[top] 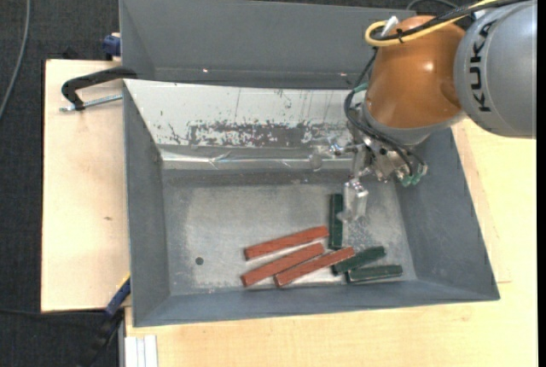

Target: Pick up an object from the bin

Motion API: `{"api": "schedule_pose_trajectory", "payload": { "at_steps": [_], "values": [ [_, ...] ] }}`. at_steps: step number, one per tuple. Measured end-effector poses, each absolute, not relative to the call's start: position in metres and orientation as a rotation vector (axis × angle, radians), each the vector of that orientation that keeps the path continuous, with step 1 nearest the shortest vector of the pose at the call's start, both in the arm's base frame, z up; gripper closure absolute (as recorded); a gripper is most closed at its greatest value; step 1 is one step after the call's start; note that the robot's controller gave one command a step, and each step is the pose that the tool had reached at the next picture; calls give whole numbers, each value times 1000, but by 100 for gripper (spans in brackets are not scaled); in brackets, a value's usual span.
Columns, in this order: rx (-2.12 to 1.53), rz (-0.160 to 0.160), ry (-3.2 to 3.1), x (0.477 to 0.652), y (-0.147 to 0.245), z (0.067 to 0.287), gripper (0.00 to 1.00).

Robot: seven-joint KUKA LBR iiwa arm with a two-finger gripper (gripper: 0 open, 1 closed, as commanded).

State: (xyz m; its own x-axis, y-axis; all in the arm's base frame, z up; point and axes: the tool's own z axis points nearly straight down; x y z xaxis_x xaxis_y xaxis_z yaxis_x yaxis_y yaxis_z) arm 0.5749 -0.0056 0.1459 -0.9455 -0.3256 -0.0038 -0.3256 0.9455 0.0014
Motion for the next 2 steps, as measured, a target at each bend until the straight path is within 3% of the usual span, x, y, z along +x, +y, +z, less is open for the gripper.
{"api": "schedule_pose_trajectory", "payload": {
  "at_steps": [1, 2],
  "values": [
    [-777, -1, 3041, 526, 35, 131, 0],
    [-1297, 1, 2853, 542, 46, 98, 0]
  ]
}}
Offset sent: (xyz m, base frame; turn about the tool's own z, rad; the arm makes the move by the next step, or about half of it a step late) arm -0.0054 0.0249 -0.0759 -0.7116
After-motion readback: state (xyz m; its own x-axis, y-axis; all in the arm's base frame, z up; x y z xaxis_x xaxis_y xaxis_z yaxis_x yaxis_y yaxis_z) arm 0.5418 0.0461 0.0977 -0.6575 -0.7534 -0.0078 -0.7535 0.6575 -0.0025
